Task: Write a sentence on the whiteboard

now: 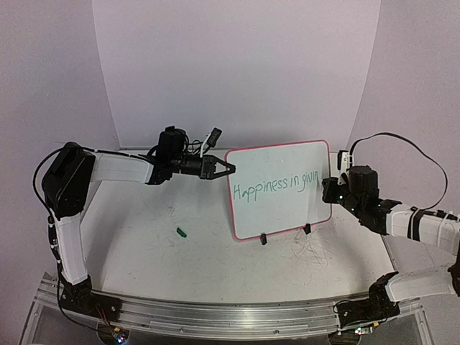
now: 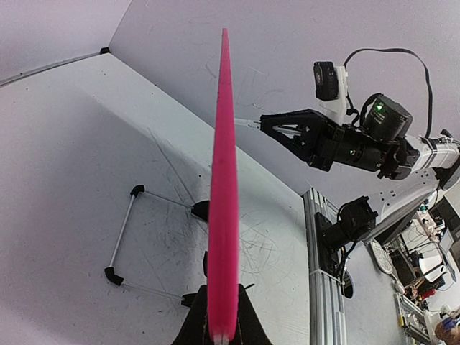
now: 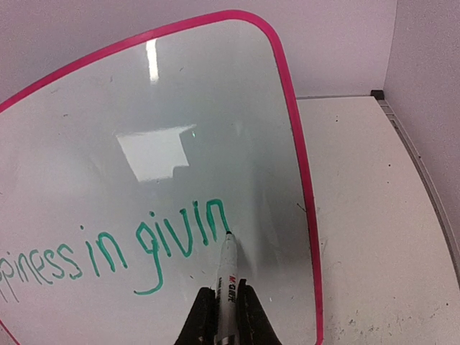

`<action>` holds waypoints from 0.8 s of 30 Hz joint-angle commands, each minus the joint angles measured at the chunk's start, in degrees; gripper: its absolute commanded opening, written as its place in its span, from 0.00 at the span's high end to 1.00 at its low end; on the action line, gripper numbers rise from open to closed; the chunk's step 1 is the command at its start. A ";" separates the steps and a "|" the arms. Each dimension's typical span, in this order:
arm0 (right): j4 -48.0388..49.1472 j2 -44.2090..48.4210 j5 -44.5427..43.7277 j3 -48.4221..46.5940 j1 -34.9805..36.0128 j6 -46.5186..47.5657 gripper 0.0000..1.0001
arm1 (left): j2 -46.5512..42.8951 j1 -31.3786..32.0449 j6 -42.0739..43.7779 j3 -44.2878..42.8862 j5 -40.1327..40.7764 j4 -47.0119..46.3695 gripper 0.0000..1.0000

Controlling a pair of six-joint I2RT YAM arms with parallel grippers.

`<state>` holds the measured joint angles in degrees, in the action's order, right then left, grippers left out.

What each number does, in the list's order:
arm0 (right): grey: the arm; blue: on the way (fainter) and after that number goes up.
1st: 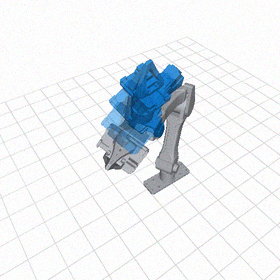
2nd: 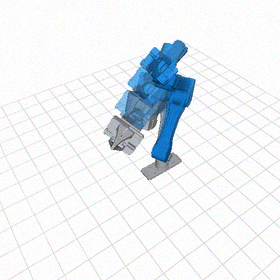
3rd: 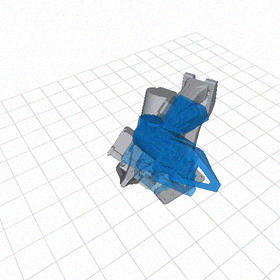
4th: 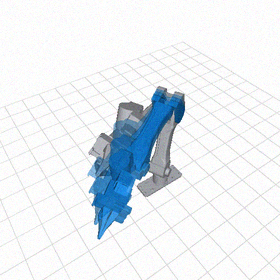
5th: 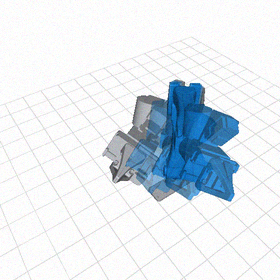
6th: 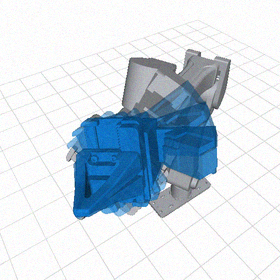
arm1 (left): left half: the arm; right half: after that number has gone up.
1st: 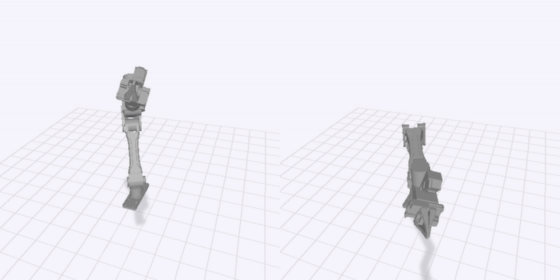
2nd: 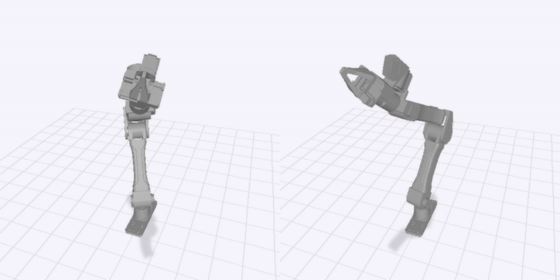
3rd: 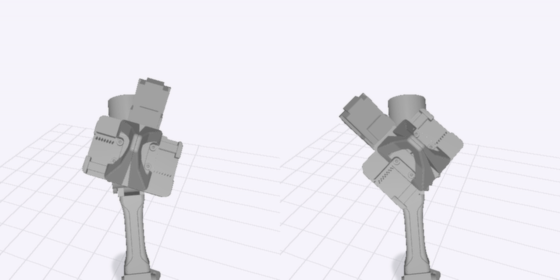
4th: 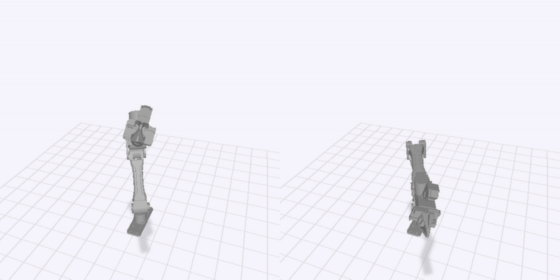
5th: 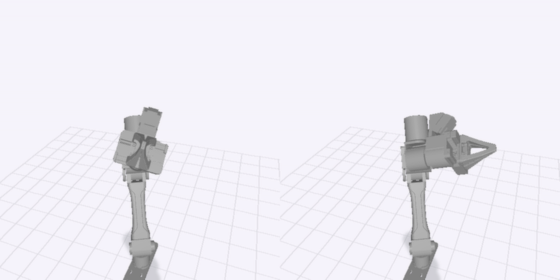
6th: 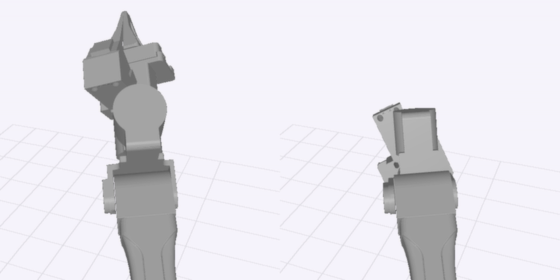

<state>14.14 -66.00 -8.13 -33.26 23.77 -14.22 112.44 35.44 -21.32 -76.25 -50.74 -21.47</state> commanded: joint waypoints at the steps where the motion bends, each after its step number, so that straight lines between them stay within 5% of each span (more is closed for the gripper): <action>1: 0.16 0.78 0.03 -0.48 -0.16 -0.47 1.00 | -1.37 1.92 1.01 0.22 -1.66 2.58 1.00; 24: 4.51 -0.52 1.54 -2.99 -3.28 0.44 1.00 | -1.64 2.00 1.19 0.54 -1.61 2.66 1.00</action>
<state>15.33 -65.54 -7.52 -33.82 20.99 -14.00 112.44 35.44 -21.19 -76.25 -50.74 -21.45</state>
